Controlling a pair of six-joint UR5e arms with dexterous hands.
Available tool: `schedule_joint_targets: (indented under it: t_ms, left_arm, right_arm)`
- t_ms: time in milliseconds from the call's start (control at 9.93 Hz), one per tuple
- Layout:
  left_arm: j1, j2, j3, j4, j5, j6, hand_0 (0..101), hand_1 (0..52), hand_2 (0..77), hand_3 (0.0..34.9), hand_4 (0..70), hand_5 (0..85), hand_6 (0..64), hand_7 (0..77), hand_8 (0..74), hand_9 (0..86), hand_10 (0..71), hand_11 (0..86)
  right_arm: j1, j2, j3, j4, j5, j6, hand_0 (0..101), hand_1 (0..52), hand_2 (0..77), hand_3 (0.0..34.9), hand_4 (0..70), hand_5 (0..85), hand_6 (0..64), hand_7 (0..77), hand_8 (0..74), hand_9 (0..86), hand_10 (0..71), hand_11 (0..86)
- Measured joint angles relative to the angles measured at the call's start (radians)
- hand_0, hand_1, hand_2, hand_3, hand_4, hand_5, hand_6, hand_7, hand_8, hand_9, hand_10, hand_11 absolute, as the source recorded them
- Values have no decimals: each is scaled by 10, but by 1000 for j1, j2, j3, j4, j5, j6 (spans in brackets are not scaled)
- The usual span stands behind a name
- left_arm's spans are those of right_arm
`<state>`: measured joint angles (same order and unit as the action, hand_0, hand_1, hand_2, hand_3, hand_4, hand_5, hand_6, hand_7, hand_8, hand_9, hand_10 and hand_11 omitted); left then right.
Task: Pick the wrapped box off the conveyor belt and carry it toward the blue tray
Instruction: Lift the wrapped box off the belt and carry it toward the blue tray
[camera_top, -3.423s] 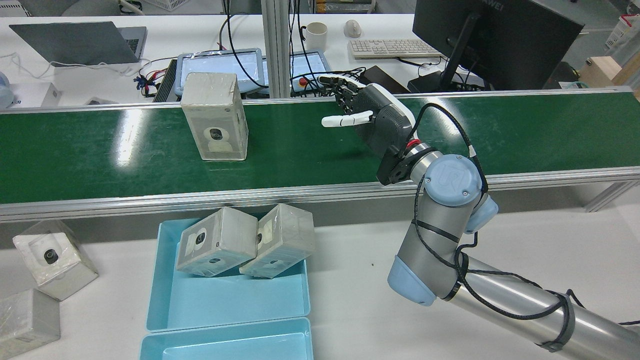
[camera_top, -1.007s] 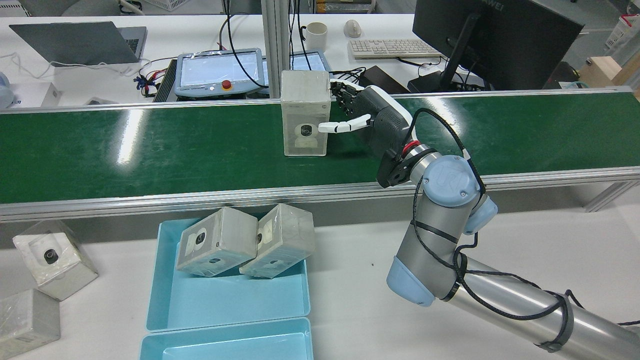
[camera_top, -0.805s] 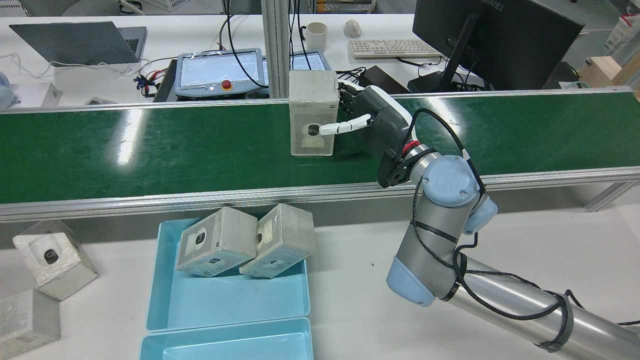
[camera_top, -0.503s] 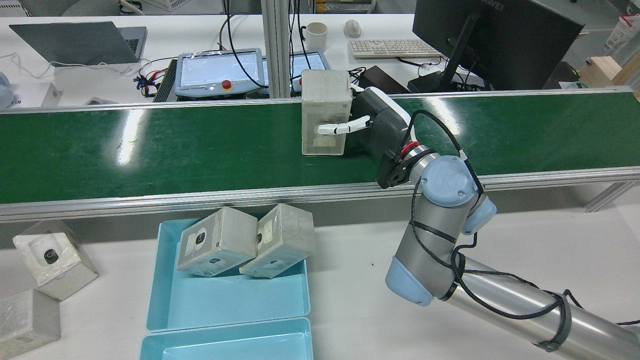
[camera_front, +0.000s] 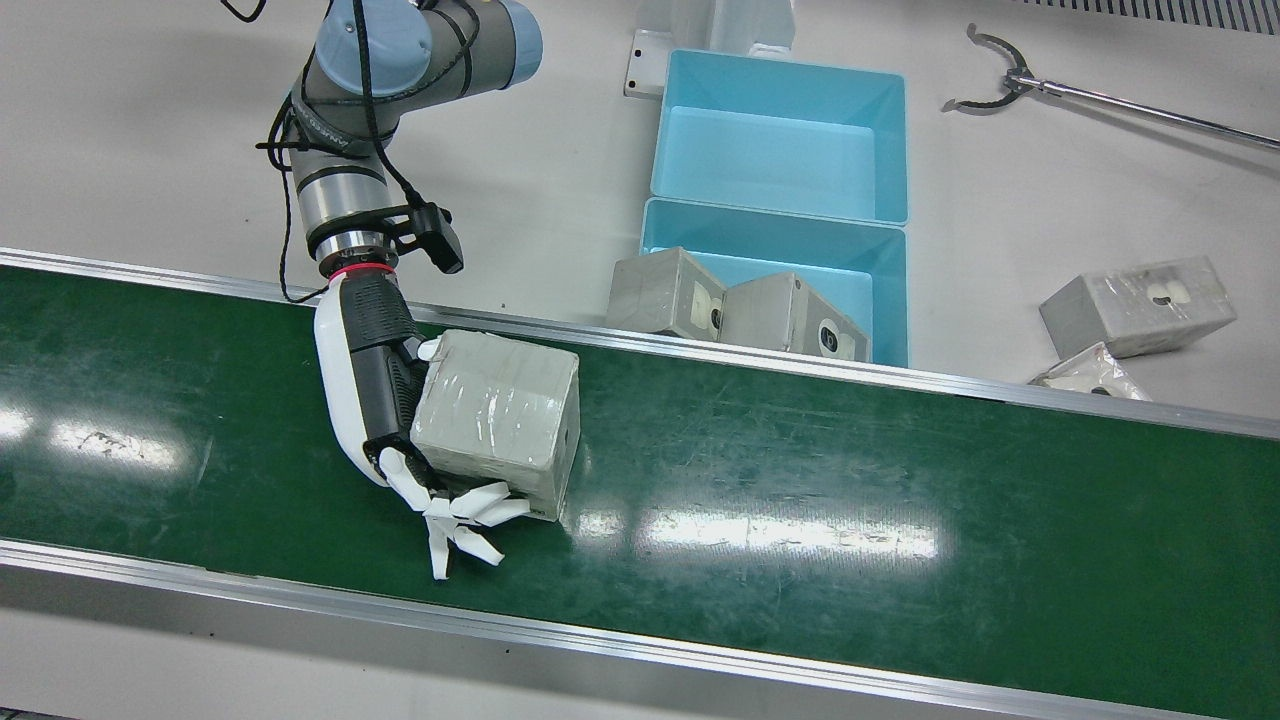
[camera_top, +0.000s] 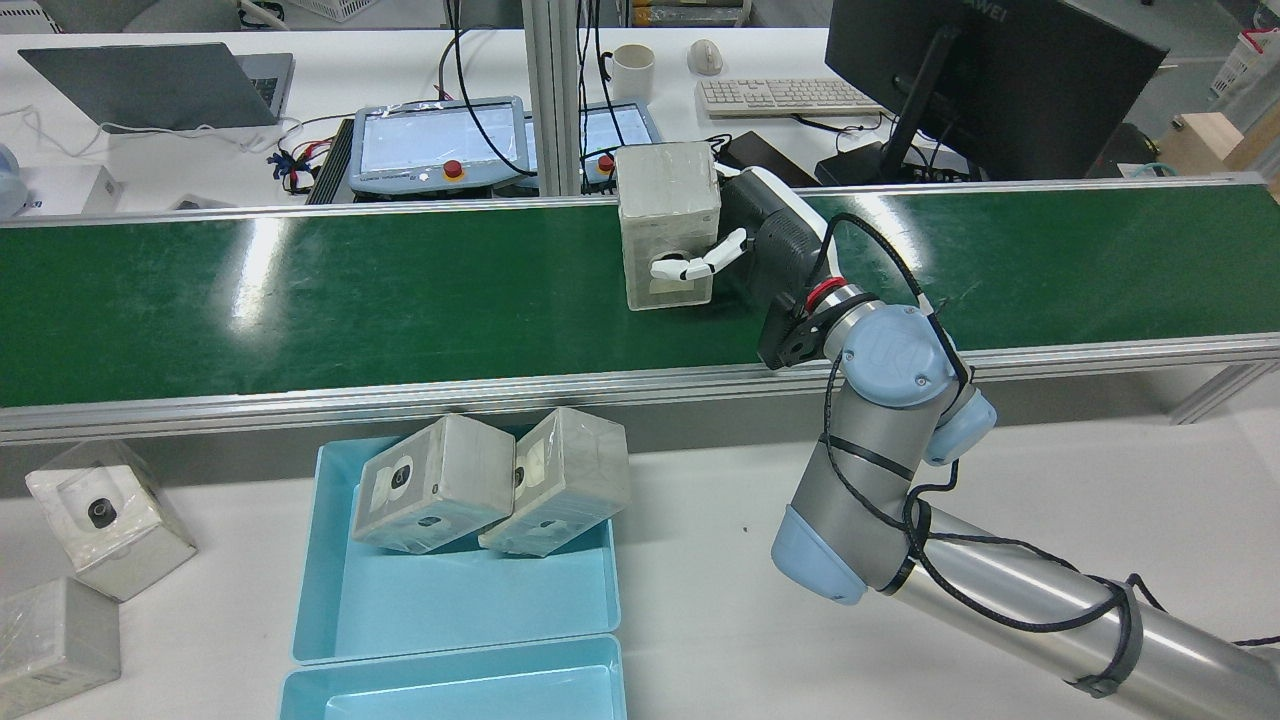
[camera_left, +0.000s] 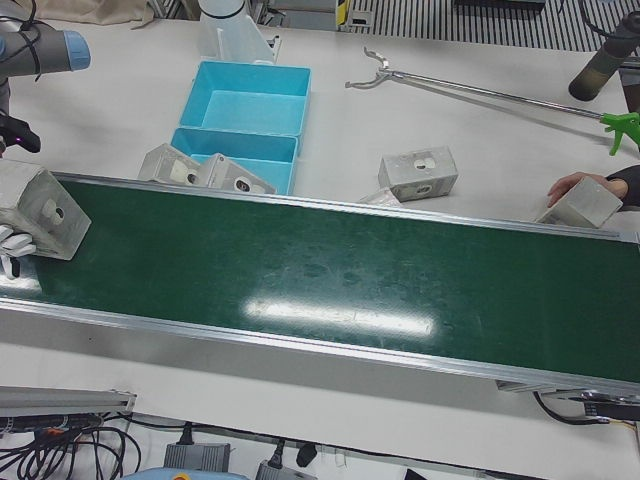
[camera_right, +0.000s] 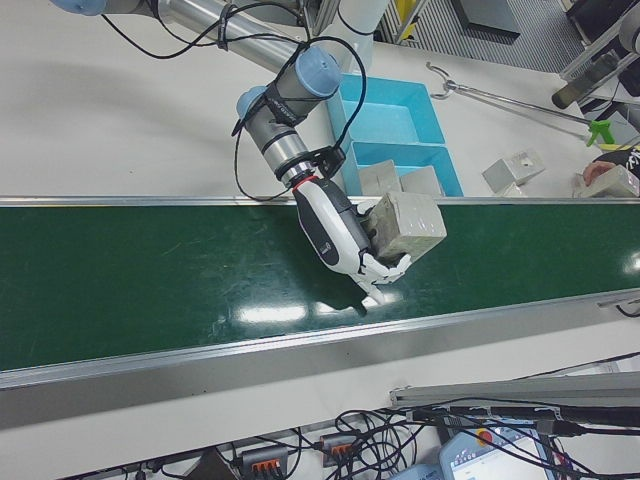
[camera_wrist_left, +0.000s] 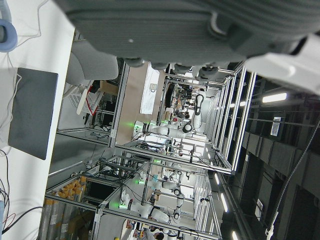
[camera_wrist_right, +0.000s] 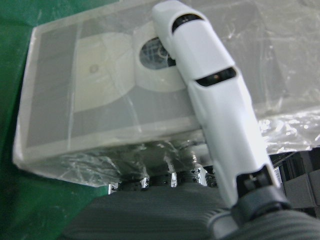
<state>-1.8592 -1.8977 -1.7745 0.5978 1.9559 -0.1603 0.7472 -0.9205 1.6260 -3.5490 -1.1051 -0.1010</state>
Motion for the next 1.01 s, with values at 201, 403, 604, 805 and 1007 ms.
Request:
schedule_joint_targets:
  t_ms: [201, 403, 604, 805, 1007]
  left_arm:
    - [0, 0, 0, 0, 0, 0, 0, 0, 5, 0, 0, 11, 5, 0, 5, 5, 0, 5]
    - [0, 0, 0, 0, 0, 0, 0, 0, 5, 0, 0, 11, 5, 5, 5, 0, 5, 5]
    - [0, 0, 0, 0, 0, 0, 0, 0, 11, 0, 0, 11, 5, 0, 5, 0, 5, 5]
    - [0, 0, 0, 0, 0, 0, 0, 0, 5, 0, 0, 11, 5, 5, 5, 0, 5, 5]
    - [0, 0, 0, 0, 0, 0, 0, 0, 11, 0, 0, 11, 5, 5, 5, 0, 5, 5]
  right_arm:
    - [12, 9, 66, -46, 3, 1, 590, 164, 311, 5, 289, 551, 355, 365, 404, 387, 284, 278]
    - [11, 88, 147, -163, -39, 3, 592, 164, 311, 5, 327, 589, 387, 393, 404, 387, 284, 278]
    - [-27, 174, 176, -245, -82, 6, 603, 164, 311, 10, 360, 622, 415, 420, 475, 425, 371, 376]
    - [-52, 202, 199, -281, -94, 11, 610, 16, 300, 1, 436, 693, 475, 491, 540, 469, 409, 453]
    - [-71, 209, 219, -292, -87, 28, 604, 16, 300, 0, 431, 704, 475, 518, 551, 485, 409, 480]
